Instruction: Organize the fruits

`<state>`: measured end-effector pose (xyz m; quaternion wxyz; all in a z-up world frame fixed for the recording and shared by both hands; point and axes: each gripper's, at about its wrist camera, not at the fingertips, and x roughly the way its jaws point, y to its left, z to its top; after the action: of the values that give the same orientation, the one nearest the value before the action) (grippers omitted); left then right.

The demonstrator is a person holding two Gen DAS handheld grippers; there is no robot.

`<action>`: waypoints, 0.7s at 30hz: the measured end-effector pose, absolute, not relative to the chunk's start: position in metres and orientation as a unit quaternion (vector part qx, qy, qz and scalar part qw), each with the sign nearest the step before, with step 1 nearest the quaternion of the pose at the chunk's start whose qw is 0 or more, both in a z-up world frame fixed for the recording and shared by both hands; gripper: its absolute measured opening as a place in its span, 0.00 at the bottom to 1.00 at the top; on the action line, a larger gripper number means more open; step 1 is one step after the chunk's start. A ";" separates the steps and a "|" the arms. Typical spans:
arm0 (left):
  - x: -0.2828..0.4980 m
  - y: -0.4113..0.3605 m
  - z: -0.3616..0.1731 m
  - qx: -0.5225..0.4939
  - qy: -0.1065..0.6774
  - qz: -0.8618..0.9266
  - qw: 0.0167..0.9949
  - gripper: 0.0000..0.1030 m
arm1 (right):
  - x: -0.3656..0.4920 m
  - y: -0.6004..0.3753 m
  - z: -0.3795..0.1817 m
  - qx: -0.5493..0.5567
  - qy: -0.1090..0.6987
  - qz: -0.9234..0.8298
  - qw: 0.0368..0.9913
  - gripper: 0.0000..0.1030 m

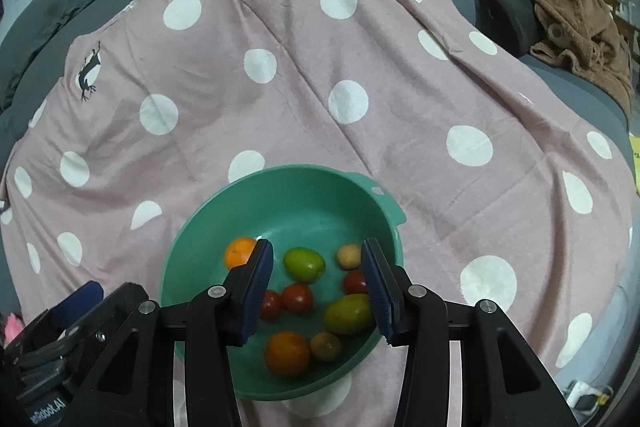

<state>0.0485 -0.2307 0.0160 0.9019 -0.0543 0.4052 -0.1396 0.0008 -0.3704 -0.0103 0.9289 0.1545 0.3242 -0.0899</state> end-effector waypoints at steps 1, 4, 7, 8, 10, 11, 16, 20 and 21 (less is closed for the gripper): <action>0.048 -0.231 0.015 -0.053 0.407 -0.139 0.901 0.85 | 0.001 -0.370 -0.010 0.154 0.325 -0.090 0.929 0.45; 0.047 -0.233 0.013 -0.048 0.411 -0.135 0.900 0.85 | 0.001 -0.370 -0.010 0.153 0.325 -0.091 0.929 0.45; 0.046 -0.234 0.012 -0.045 0.412 -0.133 0.900 0.85 | 0.000 -0.371 -0.010 0.152 0.325 -0.093 0.929 0.45; 0.046 -0.234 0.012 -0.045 0.413 -0.133 0.900 0.85 | 0.000 -0.371 -0.010 0.152 0.325 -0.094 0.929 0.45; 0.045 -0.235 0.012 -0.044 0.413 -0.134 0.900 0.85 | -0.001 -0.371 -0.010 0.151 0.326 -0.096 0.928 0.45; 0.045 -0.235 0.012 -0.043 0.413 -0.135 0.900 0.85 | -0.001 -0.371 -0.010 0.150 0.326 -0.098 0.928 0.45; 0.043 -0.238 0.011 -0.038 0.413 -0.134 0.900 0.85 | -0.001 -0.370 -0.009 0.147 0.327 -0.101 0.928 0.45; 0.042 -0.237 0.011 -0.037 0.413 -0.134 0.900 0.85 | -0.001 -0.370 -0.009 0.147 0.327 -0.102 0.928 0.45; 0.042 -0.237 0.011 -0.037 0.413 -0.133 0.900 0.85 | -0.001 -0.370 -0.009 0.147 0.327 -0.103 0.928 0.45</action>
<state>0.0419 -0.2374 0.0108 0.9003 -0.0370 0.4127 -0.1332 -0.0010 -0.3696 -0.0093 0.9277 0.1465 0.3275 -0.1028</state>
